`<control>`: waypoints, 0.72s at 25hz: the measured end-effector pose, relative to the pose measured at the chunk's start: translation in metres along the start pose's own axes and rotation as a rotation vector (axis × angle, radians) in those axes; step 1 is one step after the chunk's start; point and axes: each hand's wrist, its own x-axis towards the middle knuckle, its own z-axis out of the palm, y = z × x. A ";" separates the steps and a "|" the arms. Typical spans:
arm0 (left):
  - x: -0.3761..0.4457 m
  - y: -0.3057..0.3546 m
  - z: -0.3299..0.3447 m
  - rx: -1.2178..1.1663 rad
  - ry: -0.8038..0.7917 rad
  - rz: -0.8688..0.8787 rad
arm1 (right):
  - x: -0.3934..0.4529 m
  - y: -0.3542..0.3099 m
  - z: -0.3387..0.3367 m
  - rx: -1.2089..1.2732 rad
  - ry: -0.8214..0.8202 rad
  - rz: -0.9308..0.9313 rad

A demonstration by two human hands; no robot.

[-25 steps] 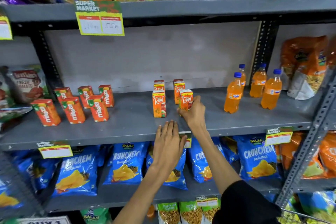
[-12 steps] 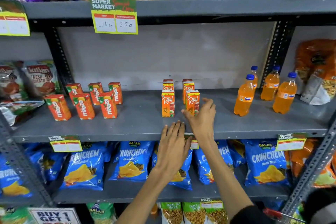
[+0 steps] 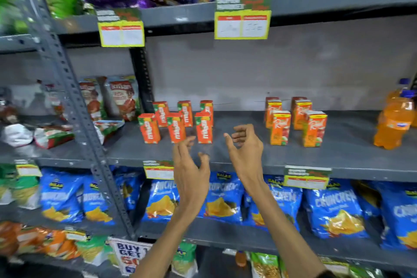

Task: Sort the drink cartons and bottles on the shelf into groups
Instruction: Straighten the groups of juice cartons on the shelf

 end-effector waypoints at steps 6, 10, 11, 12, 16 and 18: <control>0.068 -0.040 -0.010 -0.049 -0.137 -0.222 | 0.014 -0.002 0.096 -0.198 -0.143 0.128; 0.092 -0.062 0.006 0.017 -0.254 -0.346 | 0.024 0.005 0.115 -0.335 -0.121 0.250; 0.095 -0.068 0.009 0.031 -0.286 -0.360 | 0.026 0.005 0.118 -0.367 -0.127 0.254; 0.098 -0.072 0.011 0.042 -0.305 -0.366 | 0.027 0.005 0.119 -0.388 -0.130 0.255; 0.107 -0.077 0.011 0.061 -0.288 -0.378 | 0.029 0.007 0.118 -0.441 -0.127 0.242; 0.107 -0.078 0.006 0.107 -0.267 -0.340 | 0.026 0.009 0.118 -0.439 -0.114 0.241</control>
